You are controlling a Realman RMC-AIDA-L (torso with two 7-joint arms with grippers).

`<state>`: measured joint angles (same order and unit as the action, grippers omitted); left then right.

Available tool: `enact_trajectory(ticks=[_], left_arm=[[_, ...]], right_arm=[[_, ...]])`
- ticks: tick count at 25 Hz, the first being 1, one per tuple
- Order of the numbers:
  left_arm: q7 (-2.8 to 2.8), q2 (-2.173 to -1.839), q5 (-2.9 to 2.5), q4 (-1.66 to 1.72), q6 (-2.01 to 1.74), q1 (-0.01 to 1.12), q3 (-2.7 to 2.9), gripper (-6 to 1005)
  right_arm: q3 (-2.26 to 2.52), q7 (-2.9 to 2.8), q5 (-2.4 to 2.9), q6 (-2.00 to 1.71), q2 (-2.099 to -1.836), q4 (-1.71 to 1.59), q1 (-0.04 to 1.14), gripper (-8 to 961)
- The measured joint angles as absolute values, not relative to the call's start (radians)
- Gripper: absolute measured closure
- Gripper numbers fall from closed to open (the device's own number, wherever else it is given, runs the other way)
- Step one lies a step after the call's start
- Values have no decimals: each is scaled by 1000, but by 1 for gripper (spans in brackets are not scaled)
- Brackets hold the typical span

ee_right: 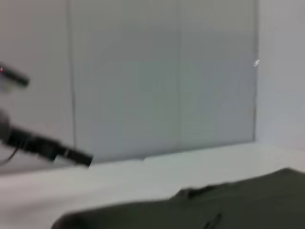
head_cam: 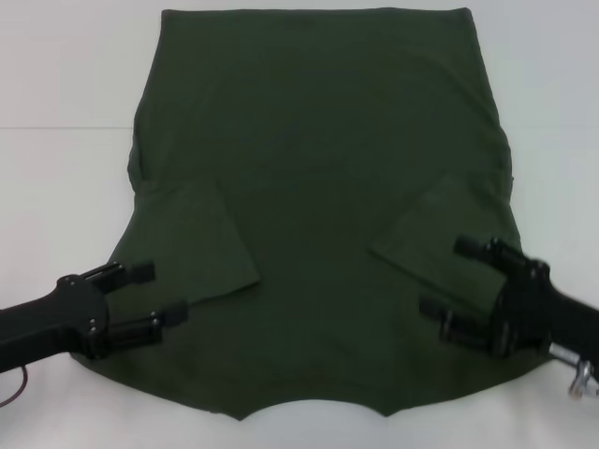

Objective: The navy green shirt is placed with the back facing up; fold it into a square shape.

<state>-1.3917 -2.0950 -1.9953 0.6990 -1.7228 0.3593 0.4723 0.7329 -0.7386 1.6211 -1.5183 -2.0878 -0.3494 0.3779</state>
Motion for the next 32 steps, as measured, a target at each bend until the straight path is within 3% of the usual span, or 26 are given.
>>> enact_trajectory(ticks=[7, 14, 19, 27, 32], left_arm=[[-1278, -2097, -2021, 692, -1705, 321, 472, 87], [-1441, -2095, -2045, 693, -1647, 310, 473, 87], [-1646, -2051, -2095, 723, -1720, 330, 468, 87], [-2175, -1941, -2176, 737, -1669, 392, 471, 88], [-2332, -1925, -2319, 745, -1610, 429, 474, 88]], right_arm=[[734, -694, 1751, -1447, -2089, -371, 371, 48], [734, -698, 1779, -1448, -2086, -396, 376, -3], [738, -714, 1804, -1454, -2086, -403, 386, -2], [796, -749, 1806, -1457, -2090, -397, 407, -2], [819, -751, 1807, -1459, -2092, -390, 418, -1]])
